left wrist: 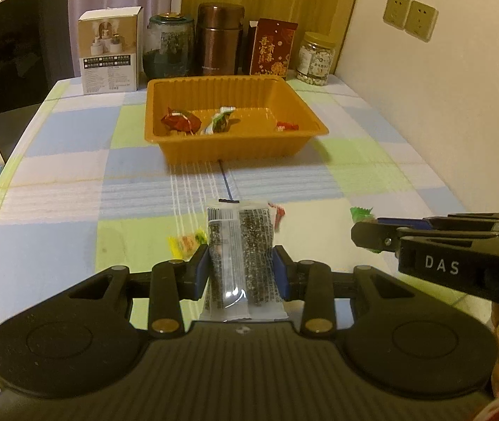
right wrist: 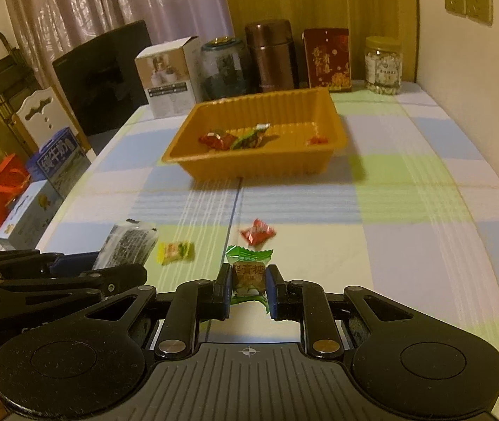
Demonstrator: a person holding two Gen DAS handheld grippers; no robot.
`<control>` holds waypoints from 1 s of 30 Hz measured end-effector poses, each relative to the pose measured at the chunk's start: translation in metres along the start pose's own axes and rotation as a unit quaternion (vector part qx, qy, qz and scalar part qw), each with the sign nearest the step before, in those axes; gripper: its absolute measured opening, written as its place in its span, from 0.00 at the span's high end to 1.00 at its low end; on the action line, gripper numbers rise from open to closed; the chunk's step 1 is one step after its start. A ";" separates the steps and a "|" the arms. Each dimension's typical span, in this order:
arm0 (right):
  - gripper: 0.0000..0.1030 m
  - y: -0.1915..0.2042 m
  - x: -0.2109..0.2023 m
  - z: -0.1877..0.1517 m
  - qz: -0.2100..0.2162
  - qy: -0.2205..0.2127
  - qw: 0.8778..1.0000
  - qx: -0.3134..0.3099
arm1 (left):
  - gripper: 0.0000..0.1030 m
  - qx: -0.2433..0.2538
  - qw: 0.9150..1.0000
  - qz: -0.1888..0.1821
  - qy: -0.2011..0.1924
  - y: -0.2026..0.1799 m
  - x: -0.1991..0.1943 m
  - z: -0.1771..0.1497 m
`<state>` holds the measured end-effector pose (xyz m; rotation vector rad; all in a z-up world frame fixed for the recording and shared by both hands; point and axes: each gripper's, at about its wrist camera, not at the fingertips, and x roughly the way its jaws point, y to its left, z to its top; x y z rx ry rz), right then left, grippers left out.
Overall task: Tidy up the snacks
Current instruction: 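Carry the seaweed packet and green candy toward the orange tray with both tools, then open both tools to drop the seaweed packet and green candy into the tray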
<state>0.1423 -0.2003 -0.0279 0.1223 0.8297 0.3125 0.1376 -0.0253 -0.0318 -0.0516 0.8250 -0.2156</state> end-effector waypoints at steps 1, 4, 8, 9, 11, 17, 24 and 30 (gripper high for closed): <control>0.80 -0.001 0.002 0.005 0.000 -0.002 1.000 -0.001 | 0.67 0.000 1.000 -0.001 -0.001 0.001 0.002 0.005; 0.80 -0.006 0.010 0.023 -0.001 -0.010 1.000 -0.006 | 0.67 -0.008 1.000 -0.008 -0.006 0.006 0.010 0.025; 0.80 -0.014 0.024 0.048 0.000 -0.016 1.000 -0.005 | 0.67 -0.007 1.000 -0.012 -0.013 0.011 0.024 0.053; 0.80 -0.016 0.027 0.055 0.001 -0.017 1.000 -0.007 | 0.67 -0.005 1.000 -0.014 -0.015 0.012 0.029 0.061; 0.80 -0.019 0.035 0.067 0.000 -0.019 1.000 -0.010 | 0.67 -0.007 1.000 -0.016 -0.015 0.015 0.038 0.073; 0.80 -0.027 0.060 0.098 -0.003 -0.022 1.000 -0.016 | 0.67 -0.017 1.000 -0.021 -0.011 0.031 0.065 0.105; 0.80 -0.039 0.090 0.130 0.001 -0.020 1.000 -0.002 | 0.67 -0.020 1.000 -0.014 -0.008 0.047 0.091 0.139; 0.80 -0.041 0.112 0.152 0.001 -0.025 1.000 0.003 | 0.67 -0.020 1.000 -0.009 -0.009 0.053 0.112 0.159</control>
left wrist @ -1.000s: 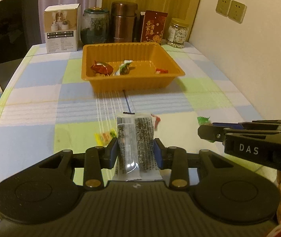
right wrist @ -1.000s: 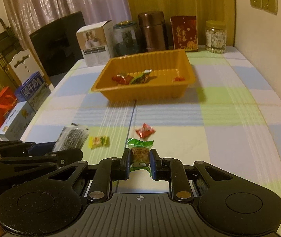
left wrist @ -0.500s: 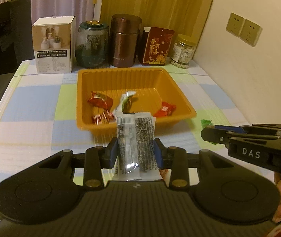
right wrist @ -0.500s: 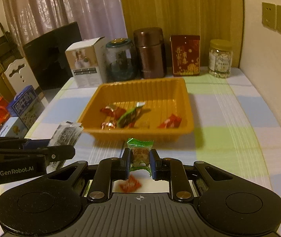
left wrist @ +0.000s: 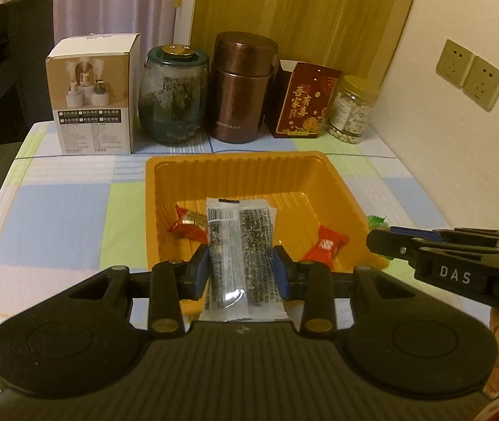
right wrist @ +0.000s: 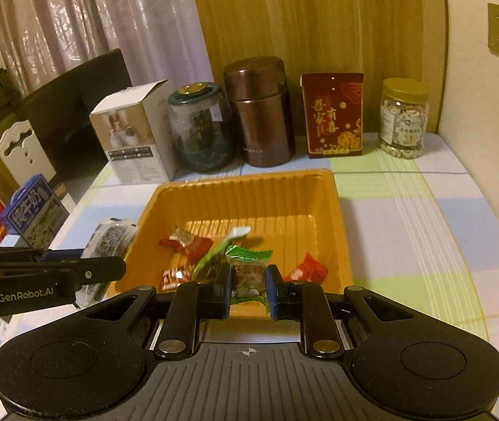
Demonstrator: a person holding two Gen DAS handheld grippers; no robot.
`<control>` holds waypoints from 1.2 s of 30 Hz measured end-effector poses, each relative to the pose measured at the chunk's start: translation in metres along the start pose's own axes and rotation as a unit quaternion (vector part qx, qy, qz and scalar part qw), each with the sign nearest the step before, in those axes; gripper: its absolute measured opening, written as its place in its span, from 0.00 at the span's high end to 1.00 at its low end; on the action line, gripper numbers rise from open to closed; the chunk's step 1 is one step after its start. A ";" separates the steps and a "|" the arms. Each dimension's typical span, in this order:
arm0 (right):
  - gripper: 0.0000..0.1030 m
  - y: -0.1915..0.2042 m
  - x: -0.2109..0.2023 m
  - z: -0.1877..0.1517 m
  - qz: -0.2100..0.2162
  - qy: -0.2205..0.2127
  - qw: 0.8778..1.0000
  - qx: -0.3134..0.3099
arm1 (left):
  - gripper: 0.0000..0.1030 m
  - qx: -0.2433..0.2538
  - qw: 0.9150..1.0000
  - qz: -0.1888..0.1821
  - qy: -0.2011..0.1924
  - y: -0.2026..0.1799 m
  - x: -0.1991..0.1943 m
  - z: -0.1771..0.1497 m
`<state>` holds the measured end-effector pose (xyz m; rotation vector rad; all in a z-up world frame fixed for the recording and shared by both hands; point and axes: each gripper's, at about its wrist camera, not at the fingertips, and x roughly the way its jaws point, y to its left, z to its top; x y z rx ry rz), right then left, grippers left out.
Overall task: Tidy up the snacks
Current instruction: 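Open both tools to drop the seaweed packet and green candy into the tray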
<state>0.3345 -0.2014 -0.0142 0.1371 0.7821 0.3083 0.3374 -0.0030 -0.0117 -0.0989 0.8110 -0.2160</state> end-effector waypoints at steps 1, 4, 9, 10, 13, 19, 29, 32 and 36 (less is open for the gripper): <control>0.80 -0.001 0.004 0.003 0.000 0.000 1.000 0.003 | 0.67 0.002 1.000 0.001 0.000 0.000 0.004 0.003; 0.80 -0.006 0.018 0.009 -0.002 0.005 1.000 0.018 | 0.67 0.007 1.000 0.002 -0.001 -0.001 0.015 0.010; 0.80 -0.011 0.031 0.012 -0.001 0.011 0.999 0.031 | 0.67 0.011 1.000 0.004 0.001 -0.001 0.033 0.017; 0.80 -0.012 0.033 0.011 -0.001 0.012 0.999 0.033 | 0.67 0.012 1.000 0.003 0.001 -0.002 0.036 0.018; 0.80 -0.015 0.037 0.010 -0.001 0.014 0.999 0.039 | 0.65 0.011 1.000 0.001 0.000 -0.002 0.046 0.020; 0.80 -0.019 0.038 0.007 0.001 0.014 0.999 0.043 | 0.61 0.011 1.000 0.010 -0.008 0.001 0.048 0.019; 0.80 -0.020 0.040 0.008 0.000 0.014 0.999 0.047 | 0.61 0.011 1.000 0.014 -0.005 0.007 0.041 0.008; 0.80 -0.019 0.042 0.009 0.002 0.013 0.999 0.048 | 0.61 0.008 1.000 0.014 -0.004 0.010 0.040 0.006; 0.80 -0.019 0.046 0.011 0.023 0.006 0.998 0.052 | 0.61 0.004 1.000 0.013 -0.005 0.013 0.038 0.003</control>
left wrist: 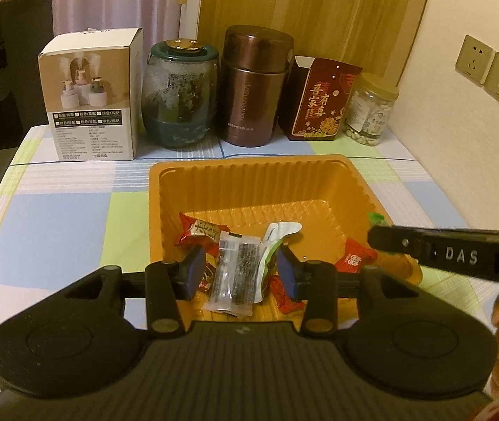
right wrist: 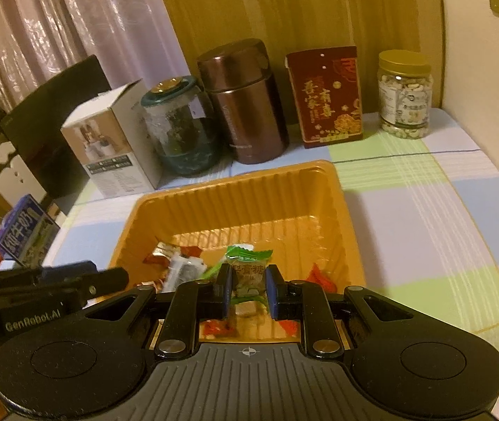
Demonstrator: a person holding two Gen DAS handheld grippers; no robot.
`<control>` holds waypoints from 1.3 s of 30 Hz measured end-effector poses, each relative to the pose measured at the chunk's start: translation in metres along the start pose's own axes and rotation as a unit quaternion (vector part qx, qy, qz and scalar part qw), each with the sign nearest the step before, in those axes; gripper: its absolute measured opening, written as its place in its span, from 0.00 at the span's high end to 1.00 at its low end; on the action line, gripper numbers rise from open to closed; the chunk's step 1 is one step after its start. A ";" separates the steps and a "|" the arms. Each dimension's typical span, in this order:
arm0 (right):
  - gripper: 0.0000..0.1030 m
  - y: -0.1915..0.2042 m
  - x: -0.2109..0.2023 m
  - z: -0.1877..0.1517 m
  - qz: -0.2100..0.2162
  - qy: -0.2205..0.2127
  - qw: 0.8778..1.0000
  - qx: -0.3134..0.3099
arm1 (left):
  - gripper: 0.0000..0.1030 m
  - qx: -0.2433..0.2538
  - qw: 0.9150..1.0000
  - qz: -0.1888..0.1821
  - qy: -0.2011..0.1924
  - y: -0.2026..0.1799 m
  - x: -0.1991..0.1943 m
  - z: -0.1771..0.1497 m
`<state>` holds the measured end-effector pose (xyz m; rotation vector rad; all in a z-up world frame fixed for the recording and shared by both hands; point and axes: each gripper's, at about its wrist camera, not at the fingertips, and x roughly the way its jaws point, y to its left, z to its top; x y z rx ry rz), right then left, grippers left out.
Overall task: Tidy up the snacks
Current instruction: 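Open both tools to drop the seaweed packet and green candy into the tray, then move both tools back toward the yellow and red candies on the table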
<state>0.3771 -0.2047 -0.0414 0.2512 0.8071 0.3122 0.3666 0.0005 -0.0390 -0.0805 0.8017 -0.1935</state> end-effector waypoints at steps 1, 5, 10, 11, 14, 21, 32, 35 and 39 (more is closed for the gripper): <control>0.80 -0.001 0.000 0.000 0.005 -0.002 1.000 0.004 | 0.61 0.000 1.000 0.000 0.000 0.000 -0.001 -0.001; 0.74 -0.006 -0.003 -0.002 0.000 -0.011 1.000 0.019 | 0.60 -0.001 1.000 0.002 -0.003 0.003 -0.007 -0.007; 0.56 -0.014 -0.016 -0.011 -0.005 -0.019 0.999 0.028 | 0.60 -0.011 1.000 0.003 -0.002 0.006 -0.019 -0.020; 0.56 -0.015 -0.021 -0.013 -0.007 -0.019 0.999 0.031 | 0.60 -0.013 1.000 0.003 -0.002 0.006 -0.022 -0.023; 0.56 -0.019 -0.035 -0.024 -0.014 -0.017 0.999 0.043 | 0.60 -0.017 1.000 0.002 0.000 0.006 -0.035 -0.033; 0.56 -0.009 -0.077 -0.061 -0.022 -0.009 0.998 0.050 | 0.53 -0.016 1.000 0.012 -0.004 -0.002 -0.076 -0.055; 0.54 0.016 -0.153 -0.128 -0.034 -0.013 0.996 0.080 | 0.40 -0.020 1.000 0.014 -0.014 -0.016 -0.150 -0.107; 0.53 0.022 -0.170 -0.141 -0.034 -0.015 0.996 0.080 | 0.37 -0.040 0.999 0.011 -0.014 -0.016 -0.168 -0.121; 0.52 0.029 -0.188 -0.154 -0.037 -0.016 0.996 0.080 | 0.33 -0.053 0.998 0.014 -0.018 -0.017 -0.190 -0.140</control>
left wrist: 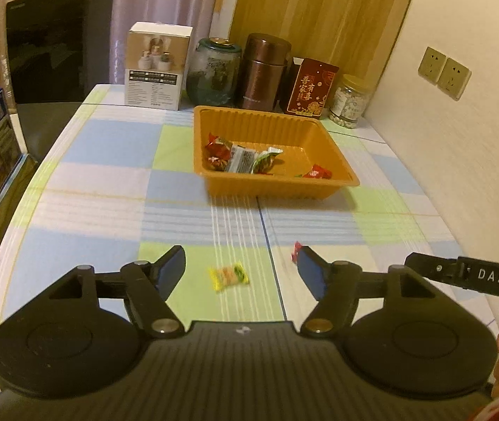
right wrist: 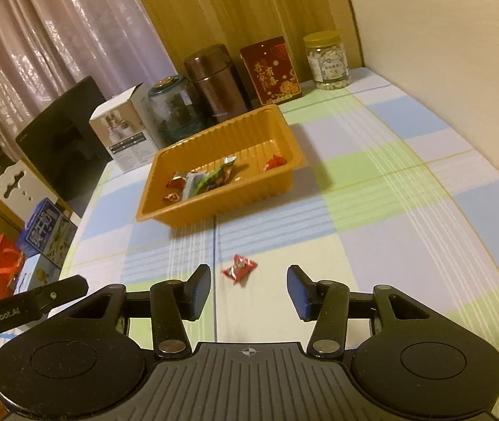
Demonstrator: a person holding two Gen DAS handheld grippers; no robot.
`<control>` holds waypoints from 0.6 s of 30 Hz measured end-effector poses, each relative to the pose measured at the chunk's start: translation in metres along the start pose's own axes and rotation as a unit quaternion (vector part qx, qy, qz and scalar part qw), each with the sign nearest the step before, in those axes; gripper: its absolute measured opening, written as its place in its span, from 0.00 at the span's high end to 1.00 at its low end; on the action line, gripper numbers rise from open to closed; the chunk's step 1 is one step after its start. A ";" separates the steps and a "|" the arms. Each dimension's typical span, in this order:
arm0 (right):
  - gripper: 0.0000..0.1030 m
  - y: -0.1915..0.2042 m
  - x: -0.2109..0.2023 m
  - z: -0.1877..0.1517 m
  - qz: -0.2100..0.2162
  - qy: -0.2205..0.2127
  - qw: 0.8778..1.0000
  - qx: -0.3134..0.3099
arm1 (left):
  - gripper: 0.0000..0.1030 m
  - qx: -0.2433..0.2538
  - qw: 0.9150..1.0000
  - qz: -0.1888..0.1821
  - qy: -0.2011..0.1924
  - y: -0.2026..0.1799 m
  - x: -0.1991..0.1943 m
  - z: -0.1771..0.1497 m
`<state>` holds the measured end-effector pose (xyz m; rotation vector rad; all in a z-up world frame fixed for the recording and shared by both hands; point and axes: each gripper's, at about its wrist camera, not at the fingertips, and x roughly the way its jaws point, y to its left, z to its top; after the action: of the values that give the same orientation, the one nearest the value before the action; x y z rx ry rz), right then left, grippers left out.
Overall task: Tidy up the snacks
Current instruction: 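Move both tools back toward the yellow and red candies on the table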
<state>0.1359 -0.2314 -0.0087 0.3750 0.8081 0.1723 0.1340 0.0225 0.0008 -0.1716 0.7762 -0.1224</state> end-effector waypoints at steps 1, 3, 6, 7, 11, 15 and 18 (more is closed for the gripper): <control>0.52 0.000 -0.004 -0.003 0.001 0.001 1.000 0.002 | 0.33 0.001 1.000 0.002 0.000 0.000 -0.005 -0.004; 0.51 0.001 -0.011 -0.010 0.004 0.002 1.000 0.005 | 0.33 -0.002 1.000 0.005 0.001 -0.001 -0.013 -0.013; 0.50 0.003 -0.021 -0.020 0.004 0.002 1.000 0.004 | 0.33 0.002 1.000 0.009 0.001 -0.002 -0.022 -0.022; 0.50 0.003 -0.024 -0.022 0.003 0.003 1.000 0.003 | 0.33 0.004 1.000 0.011 0.001 -0.003 -0.025 -0.025; 0.50 -0.001 -0.031 -0.028 -0.001 0.006 1.000 0.006 | 0.32 0.006 1.000 0.011 0.003 -0.005 -0.033 -0.035; 0.49 -0.005 -0.038 -0.031 -0.005 0.005 1.000 0.009 | 0.32 0.002 1.000 0.009 0.009 -0.005 -0.036 -0.043; 0.49 -0.006 -0.040 -0.032 -0.004 0.005 1.000 0.007 | 0.32 0.004 1.000 0.010 0.012 -0.006 -0.037 -0.047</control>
<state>0.0852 -0.2402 -0.0047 0.3845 0.8218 0.1608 0.0743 0.0177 -0.0055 -0.1551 0.8015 -0.1091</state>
